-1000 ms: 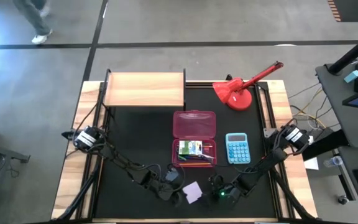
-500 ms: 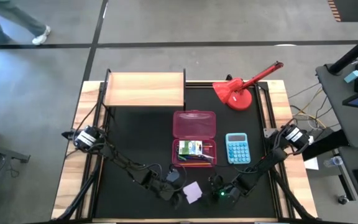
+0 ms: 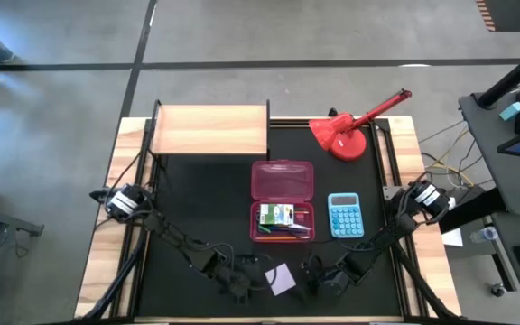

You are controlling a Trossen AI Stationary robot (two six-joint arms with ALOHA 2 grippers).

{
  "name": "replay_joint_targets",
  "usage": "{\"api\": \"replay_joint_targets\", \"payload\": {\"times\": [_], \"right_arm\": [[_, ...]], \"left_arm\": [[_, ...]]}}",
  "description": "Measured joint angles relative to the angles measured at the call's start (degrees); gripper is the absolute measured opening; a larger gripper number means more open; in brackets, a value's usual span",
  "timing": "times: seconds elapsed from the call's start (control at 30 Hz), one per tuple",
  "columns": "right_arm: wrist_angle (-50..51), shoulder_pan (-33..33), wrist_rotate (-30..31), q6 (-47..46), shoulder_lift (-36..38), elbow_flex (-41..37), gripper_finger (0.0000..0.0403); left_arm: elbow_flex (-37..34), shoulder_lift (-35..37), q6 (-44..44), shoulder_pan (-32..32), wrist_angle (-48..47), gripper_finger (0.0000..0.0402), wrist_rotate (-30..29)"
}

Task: Pack school essentials
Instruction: Put the purple sticky notes into the pink supply box

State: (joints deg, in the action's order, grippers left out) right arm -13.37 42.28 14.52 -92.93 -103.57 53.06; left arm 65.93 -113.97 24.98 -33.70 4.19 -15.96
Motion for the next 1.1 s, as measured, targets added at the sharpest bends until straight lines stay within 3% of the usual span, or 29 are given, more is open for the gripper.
{"api": "replay_joint_targets", "payload": {"times": [0.17, 0.4, 0.6, 0.83, 1.1], "right_arm": [[0.1, 0.1, -3.8, 9.4, 0.1, 0.0, 0.0231], [1.6, 0.1, -6.1, 20.3, 0.4, 0.1, 0.0231], [6.1, 0.1, -4.2, 11.2, 1.8, 0.1, 0.0231], [5.0, -0.3, 6.5, 0.4, 1.0, -0.1, 0.0231], [3.2, -1.5, 8.0, -3.7, -1.1, 0.1, 0.0231]], "left_arm": [[0.0, 0.0, -6.1, -0.1, -1.4, 0.0208, -5.2], [0.5, -2.8, -5.8, 0.6, 0.3, 0.0208, -5.0], [2.6, -5.5, -4.3, 0.5, 2.0, 0.0207, -3.5], [2.5, -5.5, -4.4, 0.9, 1.9, 0.0207, -3.4], [2.5, -5.6, -4.4, 1.0, 1.8, 0.0207, -3.4]]}}
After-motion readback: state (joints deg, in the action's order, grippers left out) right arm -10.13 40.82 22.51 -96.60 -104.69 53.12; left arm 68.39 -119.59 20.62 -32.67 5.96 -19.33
